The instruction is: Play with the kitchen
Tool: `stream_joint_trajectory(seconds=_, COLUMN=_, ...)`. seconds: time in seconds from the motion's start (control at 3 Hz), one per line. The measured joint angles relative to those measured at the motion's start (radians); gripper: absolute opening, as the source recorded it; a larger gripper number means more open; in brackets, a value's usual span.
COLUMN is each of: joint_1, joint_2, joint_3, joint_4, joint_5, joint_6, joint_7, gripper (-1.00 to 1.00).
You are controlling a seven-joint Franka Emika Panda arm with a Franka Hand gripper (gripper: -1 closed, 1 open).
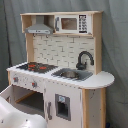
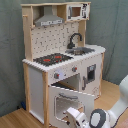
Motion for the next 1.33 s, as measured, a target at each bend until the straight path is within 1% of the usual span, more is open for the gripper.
stream_joint_trajectory(seconds=0.33, joint_1=0.002, joint_2=0.011, joint_3=-0.001, joint_4=-0.049, joint_5=0.058, joint_6=-0.07, joint_7=0.006, gripper=1.0)
stream_joint_trajectory(seconds=0.67, joint_1=0.018, joint_2=0.05, joint_3=0.0, joint_4=-0.105, joint_5=0.106, joint_6=-0.14, joint_7=0.008, gripper=1.0)
stream_joint_trajectory(seconds=1.0, joint_1=0.035, joint_2=0.099, joint_3=0.0, joint_4=-0.178, joint_5=0.139, joint_6=-0.195, joint_7=0.021, gripper=1.0)
stream_joint_trajectory(seconds=1.33, joint_1=0.038, joint_2=0.15, joint_3=-0.002, joint_4=-0.259, joint_5=0.152, joint_6=-0.232, joint_7=0.045, gripper=1.0)
